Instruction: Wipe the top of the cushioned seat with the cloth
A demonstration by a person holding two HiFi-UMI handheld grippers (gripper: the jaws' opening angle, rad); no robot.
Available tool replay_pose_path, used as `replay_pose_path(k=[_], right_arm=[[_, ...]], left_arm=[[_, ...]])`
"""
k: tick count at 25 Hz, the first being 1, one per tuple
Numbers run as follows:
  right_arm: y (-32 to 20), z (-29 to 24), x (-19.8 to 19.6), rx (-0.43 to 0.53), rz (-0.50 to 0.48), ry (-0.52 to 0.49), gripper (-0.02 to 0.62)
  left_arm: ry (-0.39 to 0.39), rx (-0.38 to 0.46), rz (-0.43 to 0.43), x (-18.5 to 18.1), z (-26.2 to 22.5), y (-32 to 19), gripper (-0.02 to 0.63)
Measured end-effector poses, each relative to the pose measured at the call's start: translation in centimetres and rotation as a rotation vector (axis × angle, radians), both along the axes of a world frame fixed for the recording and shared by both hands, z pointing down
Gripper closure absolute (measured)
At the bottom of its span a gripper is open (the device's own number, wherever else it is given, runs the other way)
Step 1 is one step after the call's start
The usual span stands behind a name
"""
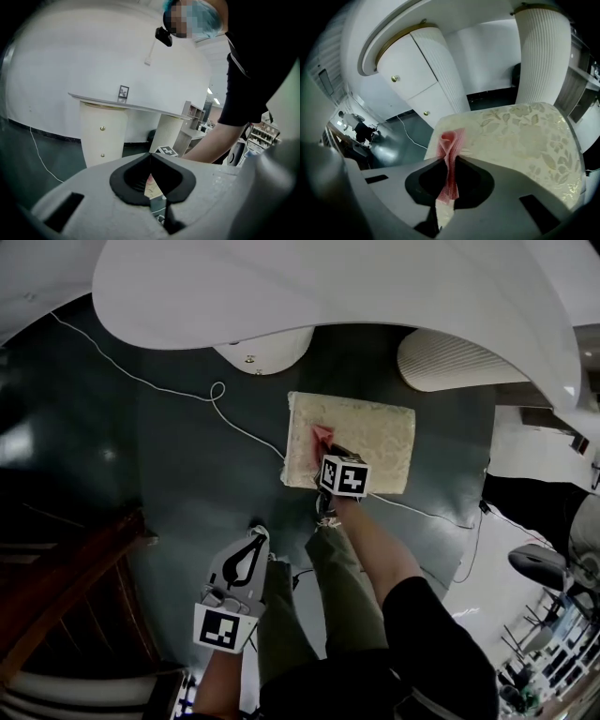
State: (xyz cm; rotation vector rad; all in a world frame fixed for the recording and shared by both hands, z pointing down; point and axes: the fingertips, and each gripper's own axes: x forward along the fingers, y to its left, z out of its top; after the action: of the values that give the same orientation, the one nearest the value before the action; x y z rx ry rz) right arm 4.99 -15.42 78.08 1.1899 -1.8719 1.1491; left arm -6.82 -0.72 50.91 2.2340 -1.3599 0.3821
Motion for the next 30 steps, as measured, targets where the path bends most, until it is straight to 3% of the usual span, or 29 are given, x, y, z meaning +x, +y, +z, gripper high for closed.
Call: replay_pose_path(k=[12, 19, 24, 30], right_arm=[[-0.1, -0.2, 18.8, 0.005, 0.169, 0.148, 0.569], [0.3, -0.3, 26.4, -0.019, 0.226, 0.272, 0.569], [1.3, -0.3, 30.0, -0.064, 0.270, 0.362, 0.569], [1.1, -2.3, 27.9, 0.006, 0.321, 0.272, 0.569]], left_arm=[[0.042, 0.025, 0.134, 7.7, 0.5, -2.9, 0.588], [0.060, 0.035, 0.177, 10.9, 0.6, -3.9, 0.588], [0.051, 0.022, 0.184, 10.9, 0.6, -3.4, 0.588], [0.036, 0.022, 0.171, 9.7, 0.4, -2.5, 0.588]])
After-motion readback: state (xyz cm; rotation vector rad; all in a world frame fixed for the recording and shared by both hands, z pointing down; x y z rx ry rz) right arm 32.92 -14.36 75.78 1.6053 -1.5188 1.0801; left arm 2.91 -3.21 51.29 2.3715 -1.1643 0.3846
